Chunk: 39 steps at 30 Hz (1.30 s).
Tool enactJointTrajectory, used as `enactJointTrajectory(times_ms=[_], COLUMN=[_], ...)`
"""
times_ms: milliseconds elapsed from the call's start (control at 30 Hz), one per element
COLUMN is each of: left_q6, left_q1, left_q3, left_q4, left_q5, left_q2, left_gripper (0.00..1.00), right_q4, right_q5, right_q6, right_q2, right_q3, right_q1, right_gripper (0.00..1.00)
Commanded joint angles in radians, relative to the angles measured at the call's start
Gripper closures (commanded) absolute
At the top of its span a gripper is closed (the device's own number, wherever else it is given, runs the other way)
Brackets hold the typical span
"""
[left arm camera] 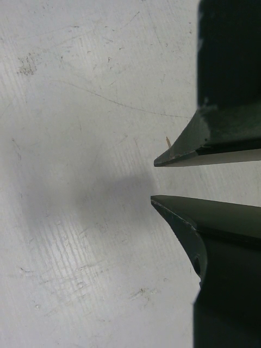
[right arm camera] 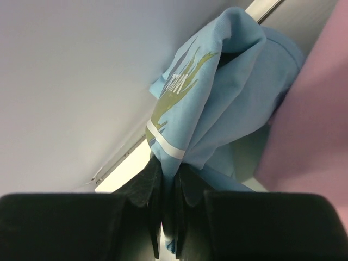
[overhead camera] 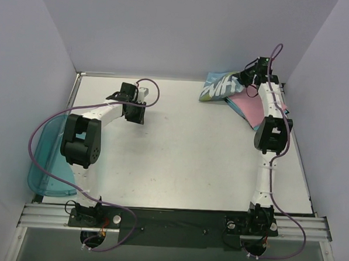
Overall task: Fold and stack the t-shirts
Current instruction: Put the neatly folded tshirt into the corner of the board with the right arm
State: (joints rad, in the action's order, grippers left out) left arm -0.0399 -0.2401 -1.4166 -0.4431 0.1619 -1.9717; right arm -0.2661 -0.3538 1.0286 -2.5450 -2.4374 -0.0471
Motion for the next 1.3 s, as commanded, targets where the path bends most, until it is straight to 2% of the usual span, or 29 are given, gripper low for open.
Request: enactJointTrajectory(times_ms=[0,333,500,700,967,1267], left_q6=[0.017,0.017,0.028,0.028,0.032,0.032], left_q1=[0.009,0.009,0.012,0.021,0.022,0.03], left_q3=[-0.051,-0.067,-0.039,-0.039,-0.027,-0.019], left_q4=[0.033,0.021,0.032,0.035,0.043,0.046], left_q5=[-0.013,-0.013,-0.021,-0.016,-0.021,-0.016], left_q2=[0.007,0.004,0.03,0.022,0.039,0.031], left_gripper=[0.62,0.62,0.62,0.62,0.62,0.62], right_q4=[0.018,0.113,0.1,0.091,0.087,0.032], right_q5=[0.012,-0.025,0.053,-0.025,-0.077,-0.203], right_q6=[-0.082,-0.14,-0.163,-0.205,-0.237,-0.309], right_q2=[0.115,0.158,0.252,0.27,0.402,0.531], right_q3=[-0.011,-0.058,0.052,0.038,0.308,0.61], right_q1=[-0.036,-0.033,-0.069,-0.102,-0.166,-0.273], right_gripper=[1.0,1.0,1.0,1.0,1.0,1.0])
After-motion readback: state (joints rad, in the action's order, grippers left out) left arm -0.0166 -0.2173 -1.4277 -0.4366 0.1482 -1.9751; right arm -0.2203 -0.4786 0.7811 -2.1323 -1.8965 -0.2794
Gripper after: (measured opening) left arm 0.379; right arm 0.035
